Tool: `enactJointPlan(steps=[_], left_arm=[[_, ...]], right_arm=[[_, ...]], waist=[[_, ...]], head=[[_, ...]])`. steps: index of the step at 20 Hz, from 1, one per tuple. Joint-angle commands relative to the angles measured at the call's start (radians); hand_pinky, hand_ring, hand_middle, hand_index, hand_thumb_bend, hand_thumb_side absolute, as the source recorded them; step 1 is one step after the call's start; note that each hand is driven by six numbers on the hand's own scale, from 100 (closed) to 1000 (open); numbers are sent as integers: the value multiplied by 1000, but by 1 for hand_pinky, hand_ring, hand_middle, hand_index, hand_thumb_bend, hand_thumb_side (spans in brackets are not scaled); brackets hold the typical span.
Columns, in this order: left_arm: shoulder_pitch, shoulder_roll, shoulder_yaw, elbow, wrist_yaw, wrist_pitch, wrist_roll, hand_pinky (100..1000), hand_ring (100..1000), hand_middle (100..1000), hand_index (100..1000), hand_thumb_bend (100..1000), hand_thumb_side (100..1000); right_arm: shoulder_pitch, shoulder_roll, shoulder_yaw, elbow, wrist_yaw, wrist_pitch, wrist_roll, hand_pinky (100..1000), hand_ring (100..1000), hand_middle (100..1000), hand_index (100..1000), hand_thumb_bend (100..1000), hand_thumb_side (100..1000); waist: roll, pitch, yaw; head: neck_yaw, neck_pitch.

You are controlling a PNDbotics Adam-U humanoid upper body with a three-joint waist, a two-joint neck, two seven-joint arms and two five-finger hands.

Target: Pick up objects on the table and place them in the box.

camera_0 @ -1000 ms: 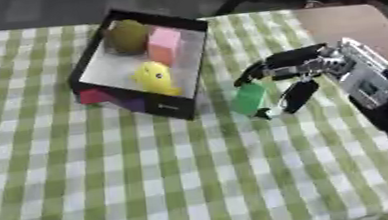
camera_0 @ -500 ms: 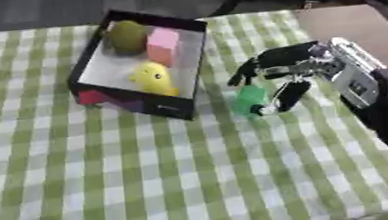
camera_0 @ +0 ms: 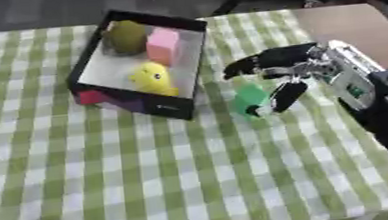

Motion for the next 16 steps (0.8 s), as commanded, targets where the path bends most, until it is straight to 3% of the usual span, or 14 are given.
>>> enactJointPlan(steps=[1,11,16], left_arm=[[-7,10,3,-13,3,-1,0,648,608,624,916,118,1000],[-8,9,3,-14,2,-1,-1,648,607,624,917,118,1000],[-7,9,3,-14,3,-1,-1,648,607,624,917,118,1000]], right_arm=[[-8,-19,-15,-14,11,5,-35,920,986,1000,1000,263,542],[-7,-19,-10,3,24,-10,-35,915,976,994,1000,260,553],[-2,-20,-6,20,27,-28,13,903,956,979,1000,253,542]], waist=[[13,-25,1],[14,-25,0],[14,-25,0]], head=[[-3,-2],[-6,-2],[-10,-2]])
